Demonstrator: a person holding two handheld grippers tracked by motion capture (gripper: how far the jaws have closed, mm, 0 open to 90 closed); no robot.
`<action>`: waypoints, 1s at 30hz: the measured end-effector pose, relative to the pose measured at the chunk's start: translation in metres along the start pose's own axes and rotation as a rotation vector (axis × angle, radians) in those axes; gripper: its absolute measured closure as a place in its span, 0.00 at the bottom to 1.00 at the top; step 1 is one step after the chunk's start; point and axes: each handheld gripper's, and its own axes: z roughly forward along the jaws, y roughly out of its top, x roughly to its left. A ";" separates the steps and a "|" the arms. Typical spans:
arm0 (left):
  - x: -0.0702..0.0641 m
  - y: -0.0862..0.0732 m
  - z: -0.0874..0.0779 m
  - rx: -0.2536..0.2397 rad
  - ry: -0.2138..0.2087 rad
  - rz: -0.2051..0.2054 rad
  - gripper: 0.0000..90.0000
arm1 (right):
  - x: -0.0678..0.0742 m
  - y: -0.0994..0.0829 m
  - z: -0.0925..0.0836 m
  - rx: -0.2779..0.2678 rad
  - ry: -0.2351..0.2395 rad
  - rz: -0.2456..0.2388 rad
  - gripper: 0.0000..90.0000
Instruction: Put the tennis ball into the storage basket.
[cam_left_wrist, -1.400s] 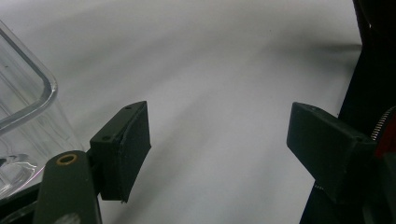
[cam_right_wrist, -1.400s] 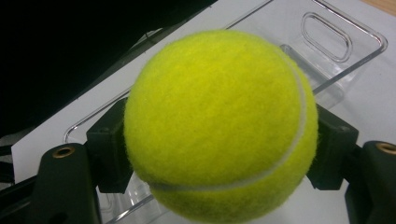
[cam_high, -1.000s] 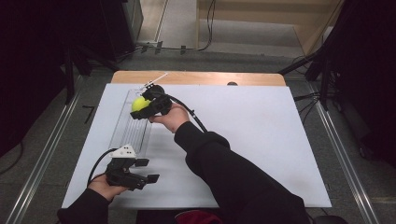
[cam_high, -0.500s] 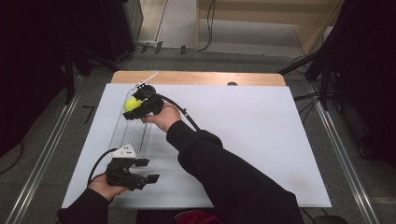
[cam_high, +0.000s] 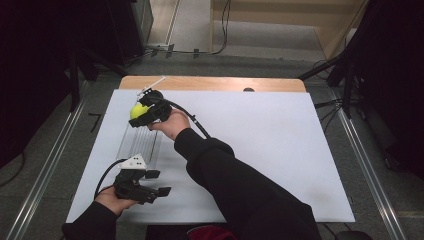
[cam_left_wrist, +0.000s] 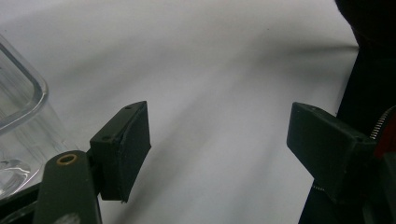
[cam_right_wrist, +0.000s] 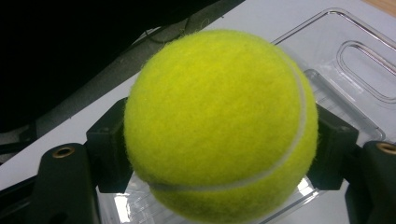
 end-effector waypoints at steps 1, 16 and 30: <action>0.000 0.000 0.000 -0.002 -0.002 0.000 0.25 | -0.001 0.000 0.001 0.005 0.003 0.004 0.25; 0.000 0.000 0.000 0.003 -0.001 0.001 0.25 | -0.005 -0.006 0.014 0.064 -0.009 0.012 0.25; -0.001 0.000 0.000 0.002 -0.007 0.003 0.25 | -0.008 -0.016 0.028 0.066 0.018 0.023 0.25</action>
